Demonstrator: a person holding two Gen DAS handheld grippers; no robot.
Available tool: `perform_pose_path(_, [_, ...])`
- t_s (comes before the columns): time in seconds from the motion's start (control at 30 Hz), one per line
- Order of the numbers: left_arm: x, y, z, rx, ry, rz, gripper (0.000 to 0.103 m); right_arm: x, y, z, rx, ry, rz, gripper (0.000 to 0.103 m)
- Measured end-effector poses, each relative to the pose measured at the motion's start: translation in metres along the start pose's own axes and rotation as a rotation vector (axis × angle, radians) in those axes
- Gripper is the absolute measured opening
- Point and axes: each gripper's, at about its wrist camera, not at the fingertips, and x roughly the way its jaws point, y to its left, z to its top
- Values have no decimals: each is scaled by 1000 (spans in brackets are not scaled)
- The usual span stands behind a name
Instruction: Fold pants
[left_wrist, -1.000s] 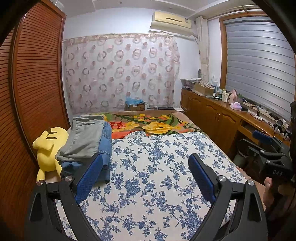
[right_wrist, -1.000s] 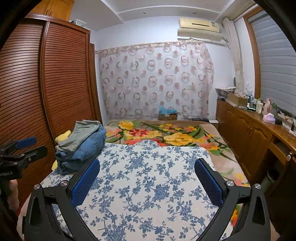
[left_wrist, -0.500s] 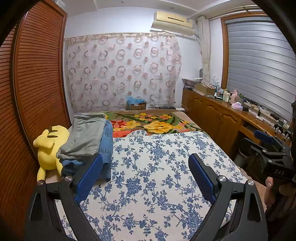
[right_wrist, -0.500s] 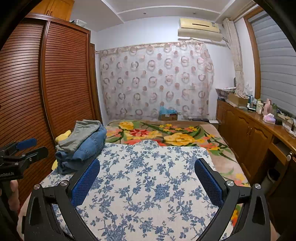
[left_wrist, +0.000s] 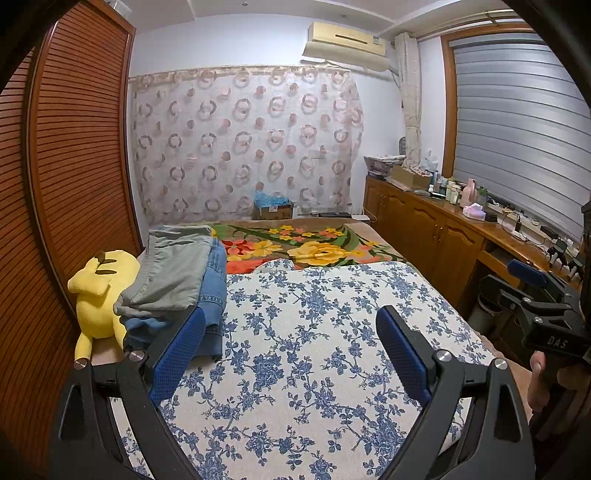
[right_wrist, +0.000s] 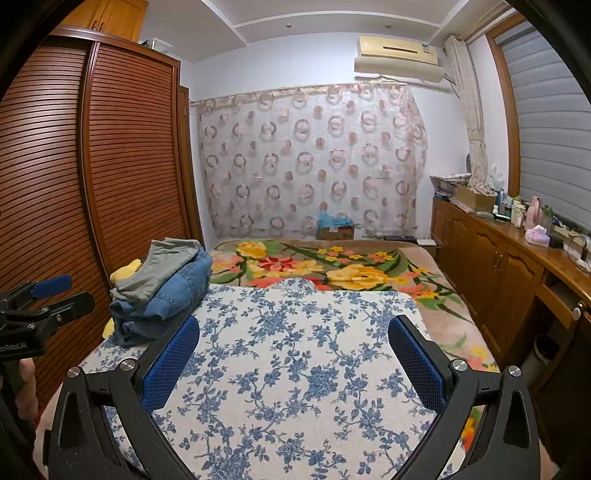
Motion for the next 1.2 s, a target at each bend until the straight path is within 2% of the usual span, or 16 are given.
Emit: perform_pose_path(1.2, [-2,1,-1,-1,-3,-1,94,0,1,-1,1,1,4,102])
